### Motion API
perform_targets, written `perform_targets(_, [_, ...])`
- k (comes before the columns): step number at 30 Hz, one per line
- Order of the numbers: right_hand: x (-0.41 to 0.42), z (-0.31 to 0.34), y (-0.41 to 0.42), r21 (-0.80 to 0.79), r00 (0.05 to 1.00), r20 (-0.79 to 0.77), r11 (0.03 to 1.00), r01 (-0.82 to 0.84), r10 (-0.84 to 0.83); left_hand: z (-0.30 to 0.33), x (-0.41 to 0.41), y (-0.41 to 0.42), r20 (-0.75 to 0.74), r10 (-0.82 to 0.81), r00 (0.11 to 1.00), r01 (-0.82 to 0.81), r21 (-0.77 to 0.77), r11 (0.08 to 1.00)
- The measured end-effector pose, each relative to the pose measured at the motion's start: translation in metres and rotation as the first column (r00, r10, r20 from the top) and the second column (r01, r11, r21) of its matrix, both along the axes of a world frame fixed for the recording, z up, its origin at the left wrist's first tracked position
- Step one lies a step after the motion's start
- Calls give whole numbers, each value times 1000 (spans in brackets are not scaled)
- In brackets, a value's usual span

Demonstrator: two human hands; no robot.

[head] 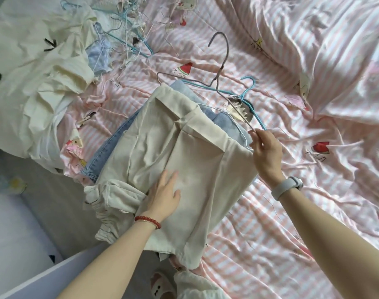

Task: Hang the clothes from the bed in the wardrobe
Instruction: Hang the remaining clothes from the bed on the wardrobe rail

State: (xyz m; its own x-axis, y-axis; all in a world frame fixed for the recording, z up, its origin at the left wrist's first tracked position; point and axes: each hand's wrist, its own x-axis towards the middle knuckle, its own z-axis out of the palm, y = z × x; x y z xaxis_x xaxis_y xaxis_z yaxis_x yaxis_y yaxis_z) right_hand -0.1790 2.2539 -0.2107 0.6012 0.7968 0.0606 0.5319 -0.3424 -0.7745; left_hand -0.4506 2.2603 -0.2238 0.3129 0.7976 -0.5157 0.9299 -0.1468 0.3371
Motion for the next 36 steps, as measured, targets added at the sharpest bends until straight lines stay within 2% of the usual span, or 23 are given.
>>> perform_targets(1, [-1, 9, 0, 38, 999, 31, 999, -11, 9, 11, 0, 9, 105, 80, 991, -89, 85, 992])
perform_targets(3, [-4, 27, 5, 83, 993, 115, 996, -31, 21, 38, -2, 36, 262, 125, 957, -205, 303, 931])
perform_targets(5, [-11, 49, 13, 122, 981, 188, 991, -59, 35, 74, -6, 71, 320, 79, 944, -236, 487, 841])
perform_targets(7, [-19, 72, 26, 186, 965, 250, 974, -130, 81, 113, -10, 104, 320, 30, 947, -230, 607, 761])
perform_targets(9, [-29, 95, 41, 256, 940, 322, 945, -205, 116, 149, -15, 126, 291, 33, 956, -222, 645, 732])
perform_targets(13, [-57, 143, 76, 375, 891, 434, 873, -313, 133, 198, -43, 146, 236, 39, 971, -188, 654, 733])
perform_targets(14, [-66, 154, 85, 395, 887, 438, 856, -334, 144, 211, -55, 147, 250, 41, 967, -206, 684, 700])
perform_targets(17, [-99, 187, 107, 451, 861, 478, 792, -411, 175, 248, -101, 138, 289, 50, 956, -275, 822, 499])
perform_targets(20, [-151, 221, 120, 495, 850, 485, 736, -462, 207, 276, -154, 106, 363, 108, 926, -376, 850, 370])
perform_targets(22, [-193, 245, 123, 529, 842, 479, 683, -504, 250, 293, -191, 75, 382, 128, 915, -402, 880, 252])
perform_targets(25, [-264, 283, 115, 559, 763, 536, 525, -642, 361, 320, -250, 14, 437, 181, 881, -454, 888, 71])
perform_targets(29, [-360, 327, 82, 499, 523, 681, 197, -844, 513, 353, -319, -71, 508, 322, 799, -492, 860, -135])
perform_targets(33, [-457, 354, 25, 438, 328, 754, -62, -897, 570, 371, -366, -162, 512, 414, 752, -470, 858, -208])
perform_targets(36, [-514, 368, -27, 409, 220, 808, -252, -877, 547, 369, -399, -236, 583, 447, 679, -534, 809, -244])
